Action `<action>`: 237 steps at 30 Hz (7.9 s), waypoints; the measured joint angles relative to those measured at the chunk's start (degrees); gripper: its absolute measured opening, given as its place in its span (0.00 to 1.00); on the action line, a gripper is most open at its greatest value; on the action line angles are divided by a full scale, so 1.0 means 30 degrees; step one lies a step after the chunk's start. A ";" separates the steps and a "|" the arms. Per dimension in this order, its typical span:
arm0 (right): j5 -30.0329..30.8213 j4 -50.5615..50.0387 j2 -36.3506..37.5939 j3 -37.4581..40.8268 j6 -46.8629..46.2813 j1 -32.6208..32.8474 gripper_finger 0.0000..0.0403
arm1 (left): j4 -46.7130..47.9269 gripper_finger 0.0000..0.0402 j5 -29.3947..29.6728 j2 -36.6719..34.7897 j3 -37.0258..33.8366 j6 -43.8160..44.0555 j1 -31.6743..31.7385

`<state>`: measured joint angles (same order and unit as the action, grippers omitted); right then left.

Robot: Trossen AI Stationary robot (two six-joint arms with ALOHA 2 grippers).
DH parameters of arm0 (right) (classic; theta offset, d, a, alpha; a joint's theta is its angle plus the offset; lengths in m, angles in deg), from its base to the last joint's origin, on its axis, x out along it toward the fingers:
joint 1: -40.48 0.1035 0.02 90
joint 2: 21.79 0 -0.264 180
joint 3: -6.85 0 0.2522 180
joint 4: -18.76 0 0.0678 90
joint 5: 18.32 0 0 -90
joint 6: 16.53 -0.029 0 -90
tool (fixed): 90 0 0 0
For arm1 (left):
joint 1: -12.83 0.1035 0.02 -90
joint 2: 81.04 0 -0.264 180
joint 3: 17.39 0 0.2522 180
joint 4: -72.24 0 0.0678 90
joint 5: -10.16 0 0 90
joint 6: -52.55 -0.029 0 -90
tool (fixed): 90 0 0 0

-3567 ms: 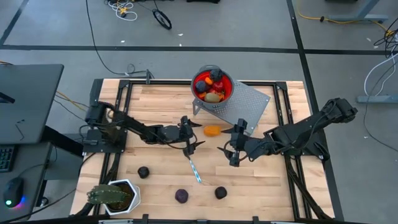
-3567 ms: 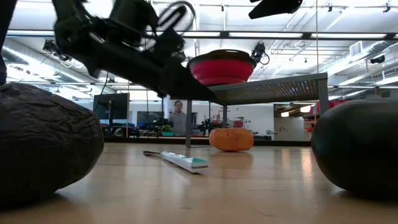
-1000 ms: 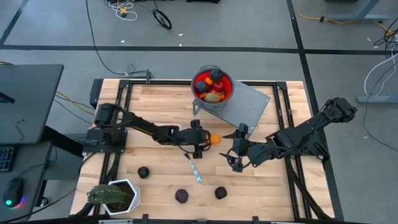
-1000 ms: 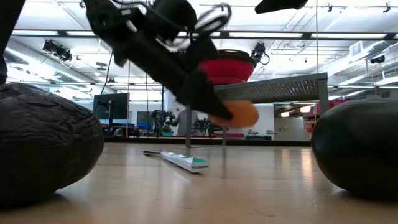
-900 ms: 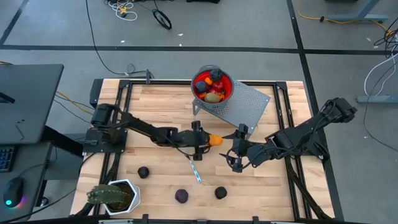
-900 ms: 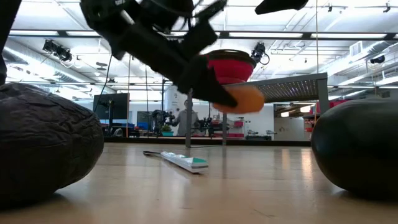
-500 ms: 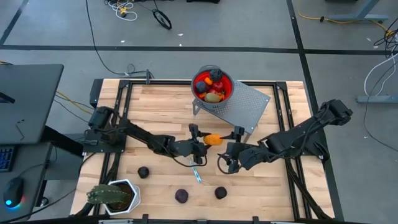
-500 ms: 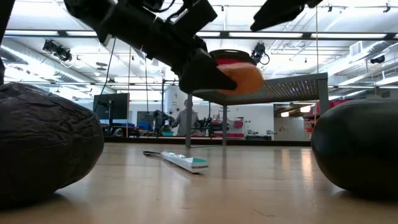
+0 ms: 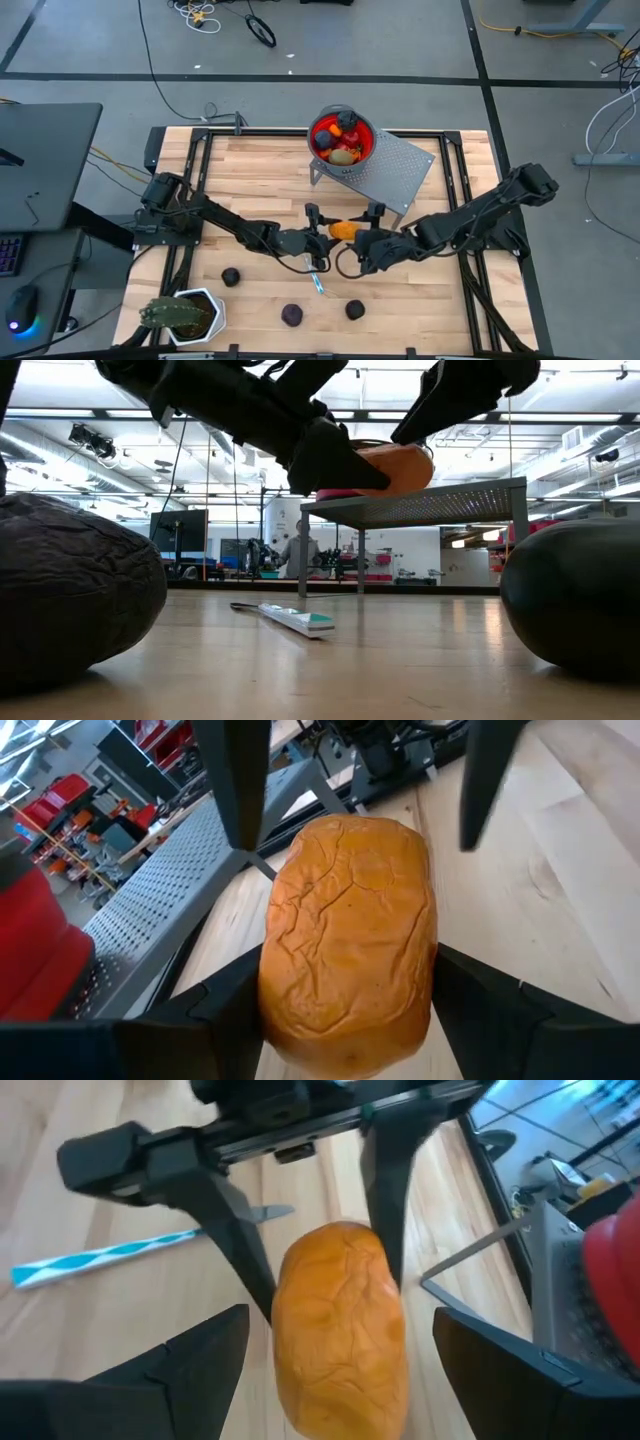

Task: Pick & Place Fruit
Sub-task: Put the mango into the red strainer bowl, then put the mangosteen into the red strainer bowl

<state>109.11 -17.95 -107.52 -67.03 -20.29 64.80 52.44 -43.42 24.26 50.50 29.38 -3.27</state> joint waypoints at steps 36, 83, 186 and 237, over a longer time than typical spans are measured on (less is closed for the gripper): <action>-0.0140 -0.0490 -0.0985 0.0007 -0.0303 -0.0721 0.69 | -0.0801 0.64 -0.0359 0.0007 0.0000 -0.0027 -0.0321; 0.7175 -0.0311 -0.0574 0.0007 -0.0312 -0.0263 0.59 | 0.2782 0.96 0.4880 -0.2149 0.0022 0.1281 -0.1249; -0.8235 -0.1175 0.4123 -0.0007 -0.1730 -0.0634 0.81 | 0.4670 0.96 -0.4682 -0.2142 0.0000 0.6006 0.1112; -0.5480 0.6191 -0.6136 -0.0007 -0.5852 0.5807 0.82 | 0.5741 0.96 0.2642 -0.2222 0.0000 1.5530 -0.4848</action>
<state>92.67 0.62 -125.93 -67.05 -37.85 82.22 69.66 -35.50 17.59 50.50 75.97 -17.81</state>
